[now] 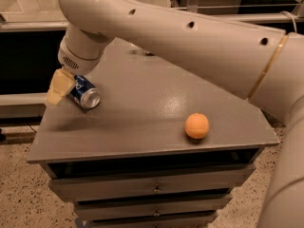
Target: Move pepsi can near orange
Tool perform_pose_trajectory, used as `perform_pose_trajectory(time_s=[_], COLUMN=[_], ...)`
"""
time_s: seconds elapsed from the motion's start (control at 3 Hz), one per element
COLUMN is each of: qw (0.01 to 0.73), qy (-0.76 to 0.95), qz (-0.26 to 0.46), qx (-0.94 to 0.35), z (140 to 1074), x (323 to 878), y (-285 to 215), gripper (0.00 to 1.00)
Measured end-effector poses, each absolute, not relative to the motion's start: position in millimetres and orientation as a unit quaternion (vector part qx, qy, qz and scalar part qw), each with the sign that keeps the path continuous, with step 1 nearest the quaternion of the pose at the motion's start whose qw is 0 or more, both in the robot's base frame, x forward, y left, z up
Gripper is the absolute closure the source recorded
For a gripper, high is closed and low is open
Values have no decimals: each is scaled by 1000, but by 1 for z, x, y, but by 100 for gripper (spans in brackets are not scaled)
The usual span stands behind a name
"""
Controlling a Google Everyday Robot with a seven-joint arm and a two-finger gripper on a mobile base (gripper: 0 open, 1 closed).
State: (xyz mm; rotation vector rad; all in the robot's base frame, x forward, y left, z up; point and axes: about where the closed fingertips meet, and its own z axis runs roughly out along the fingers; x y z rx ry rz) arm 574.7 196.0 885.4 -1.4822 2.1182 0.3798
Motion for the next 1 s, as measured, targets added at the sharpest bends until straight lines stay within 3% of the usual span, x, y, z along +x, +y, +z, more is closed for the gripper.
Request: perform_pose_trajectory(time_s=[0.33,0.67,1.0], qw=[255,226,204], qy=[795,811,822], qz=[111,84,72], qx=[-539,-533,-527], z=[870,847,836], x=[594,603,609], y=[192,182,173], gripper=[0,18,49])
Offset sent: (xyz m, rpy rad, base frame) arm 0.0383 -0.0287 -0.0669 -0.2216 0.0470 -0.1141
